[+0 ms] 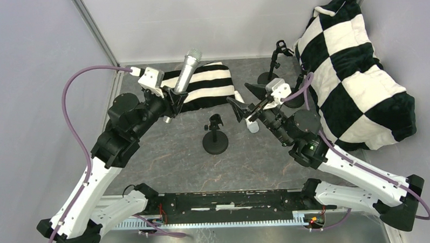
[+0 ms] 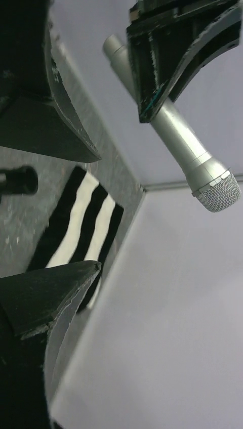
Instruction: Attach the microphones to the stand
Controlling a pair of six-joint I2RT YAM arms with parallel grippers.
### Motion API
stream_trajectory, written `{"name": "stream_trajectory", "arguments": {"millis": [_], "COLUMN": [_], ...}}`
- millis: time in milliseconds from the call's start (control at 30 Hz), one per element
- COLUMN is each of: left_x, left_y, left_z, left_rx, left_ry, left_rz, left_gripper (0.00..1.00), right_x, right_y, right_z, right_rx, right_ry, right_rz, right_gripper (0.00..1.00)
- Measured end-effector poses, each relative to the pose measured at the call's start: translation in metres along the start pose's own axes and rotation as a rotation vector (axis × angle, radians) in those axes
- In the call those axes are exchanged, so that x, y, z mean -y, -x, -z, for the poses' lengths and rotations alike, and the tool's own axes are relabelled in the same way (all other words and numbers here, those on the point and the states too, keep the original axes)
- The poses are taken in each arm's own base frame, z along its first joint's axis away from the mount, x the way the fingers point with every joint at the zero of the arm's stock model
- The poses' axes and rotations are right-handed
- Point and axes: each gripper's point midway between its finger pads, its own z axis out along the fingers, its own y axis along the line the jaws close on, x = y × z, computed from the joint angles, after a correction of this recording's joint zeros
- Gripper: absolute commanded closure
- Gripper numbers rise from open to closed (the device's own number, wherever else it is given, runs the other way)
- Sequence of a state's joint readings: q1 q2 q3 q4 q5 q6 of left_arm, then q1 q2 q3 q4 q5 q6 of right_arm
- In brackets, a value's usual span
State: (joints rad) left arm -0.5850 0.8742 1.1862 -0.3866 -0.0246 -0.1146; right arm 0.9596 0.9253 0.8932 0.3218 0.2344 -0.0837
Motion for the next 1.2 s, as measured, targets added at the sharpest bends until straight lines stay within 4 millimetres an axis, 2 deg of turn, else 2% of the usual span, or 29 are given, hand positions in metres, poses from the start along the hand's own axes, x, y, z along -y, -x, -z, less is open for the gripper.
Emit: {"name": "stream_trajectory", "arguments": {"millis": [300,567,667,967,1200], "left_x": [0.004,0.019,0.023,0.037,0.044], "left_y": [0.001,-0.045,-0.052,-0.034,-0.035], "left_z": [0.002,-0.010,-0.012,-0.014,-0.016], "left_rx": [0.015,-0.055,-0.063,0.010,0.008], "left_ry": [-0.018,-0.119,-0.147,-0.224,-0.270], "left_rz": [0.032,0.040,0.041,0.036,0.034], "left_gripper": [0.98,0.98,0.98,0.98,0.98], "right_x": [-0.025,-0.037,-0.040,-0.050,-0.052], "right_y": [-0.018,-0.016,-0.016,-0.038,-0.038], "right_z": [-0.021,-0.042,-0.049,-0.066,-0.081], "right_rx": [-0.047,-0.026,-0.019,-0.068,-0.061], "right_ry": [0.010,0.066,0.080,0.066,0.074], "right_rz": [-0.448,-0.827,-0.954,-1.124,-1.174], "right_gripper": [0.23,0.24,0.24,0.25,0.27]}}
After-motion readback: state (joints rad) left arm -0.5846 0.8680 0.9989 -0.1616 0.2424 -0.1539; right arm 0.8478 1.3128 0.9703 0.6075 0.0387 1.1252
